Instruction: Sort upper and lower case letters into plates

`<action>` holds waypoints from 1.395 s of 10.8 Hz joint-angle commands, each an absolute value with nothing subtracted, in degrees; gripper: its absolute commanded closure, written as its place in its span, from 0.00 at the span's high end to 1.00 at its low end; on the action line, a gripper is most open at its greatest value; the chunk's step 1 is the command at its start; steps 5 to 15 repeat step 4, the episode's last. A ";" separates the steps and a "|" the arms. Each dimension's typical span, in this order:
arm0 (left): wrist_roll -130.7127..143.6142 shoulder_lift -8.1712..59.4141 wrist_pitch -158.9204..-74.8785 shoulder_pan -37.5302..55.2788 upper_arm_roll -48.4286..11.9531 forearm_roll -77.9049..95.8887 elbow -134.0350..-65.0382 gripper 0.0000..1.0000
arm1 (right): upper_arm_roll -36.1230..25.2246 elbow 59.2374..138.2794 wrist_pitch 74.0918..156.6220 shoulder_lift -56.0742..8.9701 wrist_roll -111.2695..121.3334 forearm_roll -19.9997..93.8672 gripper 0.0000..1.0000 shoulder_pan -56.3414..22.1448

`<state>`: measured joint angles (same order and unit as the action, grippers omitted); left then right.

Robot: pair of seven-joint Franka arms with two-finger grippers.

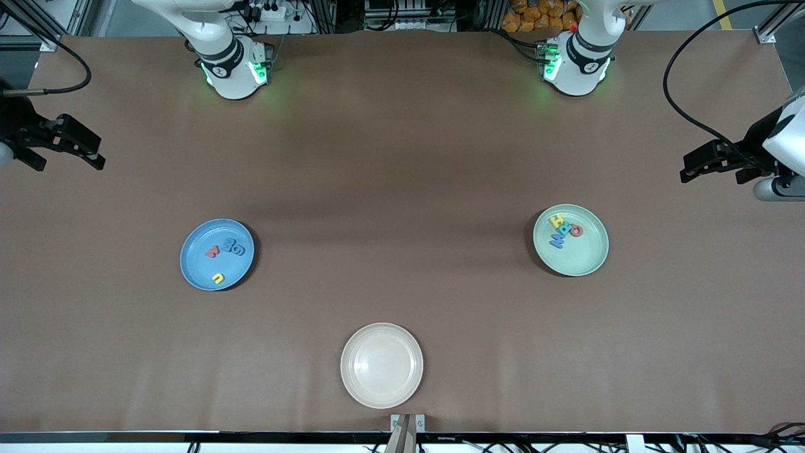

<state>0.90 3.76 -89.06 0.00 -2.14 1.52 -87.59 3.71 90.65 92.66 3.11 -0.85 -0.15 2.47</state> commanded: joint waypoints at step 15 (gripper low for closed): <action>0.00 3.78 -89.30 0.00 -2.20 0.44 -87.28 1.00 | 5.01 89.30 91.49 2.72 -0.97 -0.09 1.00 4.40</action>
